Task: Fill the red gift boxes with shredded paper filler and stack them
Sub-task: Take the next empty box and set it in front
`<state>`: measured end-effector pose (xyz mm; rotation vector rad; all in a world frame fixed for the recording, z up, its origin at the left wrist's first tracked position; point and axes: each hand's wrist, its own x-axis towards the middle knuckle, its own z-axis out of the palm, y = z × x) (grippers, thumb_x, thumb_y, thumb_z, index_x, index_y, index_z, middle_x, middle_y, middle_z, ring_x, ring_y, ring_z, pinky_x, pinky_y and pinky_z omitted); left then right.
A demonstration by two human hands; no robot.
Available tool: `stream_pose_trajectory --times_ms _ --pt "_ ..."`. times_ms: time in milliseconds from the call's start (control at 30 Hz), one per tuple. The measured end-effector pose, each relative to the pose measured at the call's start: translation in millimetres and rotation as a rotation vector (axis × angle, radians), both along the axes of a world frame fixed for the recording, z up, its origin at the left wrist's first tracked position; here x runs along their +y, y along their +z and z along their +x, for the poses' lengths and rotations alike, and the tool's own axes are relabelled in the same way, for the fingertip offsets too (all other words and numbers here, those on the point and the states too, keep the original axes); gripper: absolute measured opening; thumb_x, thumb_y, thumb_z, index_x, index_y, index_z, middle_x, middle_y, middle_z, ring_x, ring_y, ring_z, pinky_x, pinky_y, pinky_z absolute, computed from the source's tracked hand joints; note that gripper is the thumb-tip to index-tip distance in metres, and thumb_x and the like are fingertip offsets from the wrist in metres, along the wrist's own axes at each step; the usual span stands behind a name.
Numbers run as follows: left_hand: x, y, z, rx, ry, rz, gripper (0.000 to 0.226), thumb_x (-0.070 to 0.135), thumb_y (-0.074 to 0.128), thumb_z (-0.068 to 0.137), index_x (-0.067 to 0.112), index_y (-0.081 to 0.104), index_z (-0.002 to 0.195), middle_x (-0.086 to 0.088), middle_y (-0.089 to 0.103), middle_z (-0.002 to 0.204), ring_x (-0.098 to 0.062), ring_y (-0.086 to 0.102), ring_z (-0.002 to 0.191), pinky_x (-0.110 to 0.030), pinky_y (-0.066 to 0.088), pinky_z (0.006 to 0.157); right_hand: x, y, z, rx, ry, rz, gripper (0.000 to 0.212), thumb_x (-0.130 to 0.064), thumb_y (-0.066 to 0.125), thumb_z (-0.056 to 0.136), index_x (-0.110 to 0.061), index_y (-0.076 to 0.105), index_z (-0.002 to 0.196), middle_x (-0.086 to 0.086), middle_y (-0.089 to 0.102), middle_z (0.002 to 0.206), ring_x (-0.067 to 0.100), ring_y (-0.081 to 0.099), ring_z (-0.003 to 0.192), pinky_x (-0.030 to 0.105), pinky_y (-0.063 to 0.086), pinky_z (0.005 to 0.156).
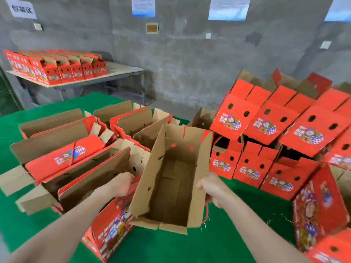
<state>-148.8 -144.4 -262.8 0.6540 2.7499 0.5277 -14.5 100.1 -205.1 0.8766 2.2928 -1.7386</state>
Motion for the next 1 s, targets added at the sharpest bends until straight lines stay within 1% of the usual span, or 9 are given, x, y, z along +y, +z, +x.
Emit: stream_pose_trajectory --times_ms 100,233,433,533,633,700,833,900,1000 --pt "-14.3 -3.3 -0.5 -0.053 -0.001 -0.033 0.019 0.034 0.054 0.091 0.019 0.066 0.088 0.007 0.069 0.091 -0.008 0.064 0.080 -0.018 0.048 0.068 -18.0 -32.4 5.0 -0.078 0.068 -0.136 0.016 -0.013 0.056 0.088 -0.015 0.051 0.103 0.009 0.065 0.087 0.022 0.068 0.062 0.034 0.055 0.051" --pt "-25.1 -8.3 -1.8 -0.112 0.011 -0.029 0.025 0.030 0.051 0.091 0.011 0.067 0.087 0.000 0.070 0.092 -0.015 0.065 0.085 -0.030 0.052 0.079 -25.0 -50.1 6.3 -0.121 -0.031 -0.163 0.055 -0.031 0.064 0.086 -0.019 0.033 0.130 0.007 0.056 0.095 0.026 0.064 0.066 0.036 0.058 0.058" --pt "4.5 -9.0 24.6 -0.180 -0.047 0.138 0.028 0.022 0.047 0.094 0.004 0.068 0.089 -0.008 0.070 0.089 -0.021 0.066 0.084 -0.036 0.053 0.081 -30.6 -47.9 3.1 -0.074 0.119 0.146 0.030 -0.010 0.045 0.074 -0.002 0.052 0.102 0.016 0.065 0.095 0.032 0.065 0.082 0.053 0.054 0.077" --pt "24.9 -10.3 47.6 -0.211 -0.060 0.159 0.039 0.029 0.038 0.100 0.003 0.062 0.084 -0.009 0.068 0.089 -0.021 0.065 0.081 -0.032 0.052 0.078 -7.7 -33.5 27.6 -0.165 0.225 0.169 0.031 -0.005 0.046 0.068 0.001 0.059 0.096 0.021 0.069 0.089 0.033 0.069 0.072 0.047 0.058 0.067" --pt "55.4 -6.1 79.9 -0.195 -0.091 0.173 0.046 0.036 0.025 0.102 0.015 0.042 0.066 -0.002 0.053 0.066 -0.015 0.051 0.061 -0.018 0.039 0.055 26.5 -24.3 61.9 -0.307 0.292 0.199 0.035 -0.001 0.047 0.067 0.008 0.057 0.099 0.024 0.069 0.081 0.033 0.069 0.066 0.041 0.059 0.064" --pt "79.3 -7.2 101.0 -0.199 -0.136 0.163 0.047 0.041 0.019 0.101 0.018 0.041 0.066 0.000 0.049 0.062 -0.015 0.049 0.060 -0.022 0.039 0.060 45.0 -19.5 81.1 -0.392 0.325 0.233 0.039 -0.002 0.048 0.068 0.008 0.054 0.105 0.025 0.069 0.082 0.031 0.068 0.066 0.038 0.059 0.064" --pt "118.0 -19.7 134.9 -0.323 -0.277 0.077 0.028 0.038 0.040 0.095 0.015 0.055 0.104 -0.006 0.063 0.101 -0.019 0.060 0.092 -0.025 0.044 0.075 74.3 -8.9 99.4 -0.584 0.476 0.609 0.022 -0.022 0.049 0.084 -0.003 0.061 0.082 0.009 0.071 0.074 0.020 0.069 0.062 0.026 0.056 0.062" --pt "129.2 -23.1 143.7 -0.317 -0.310 0.023 0.039 0.025 0.045 0.092 0.016 0.043 0.130 -0.007 0.055 0.126 -0.022 0.056 0.109 -0.026 0.046 0.084 83.3 -4.4 95.8 -0.528 0.445 0.973 0.034 -0.040 0.048 0.088 -0.014 0.050 0.066 -0.002 0.060 0.066 0.016 0.068 0.065 0.027 0.054 0.068" --pt "136.5 -21.5 150.7 -0.334 -0.345 0.048 0.042 0.023 0.045 0.090 0.016 0.045 0.132 -0.006 0.057 0.124 -0.023 0.059 0.107 -0.029 0.049 0.091 77.1 -10.4 75.3 -0.331 0.360 1.183 0.039 -0.054 0.046 0.087 -0.018 0.044 0.072 -0.006 0.049 0.075 0.017 0.059 0.078 0.029 0.048 0.069"
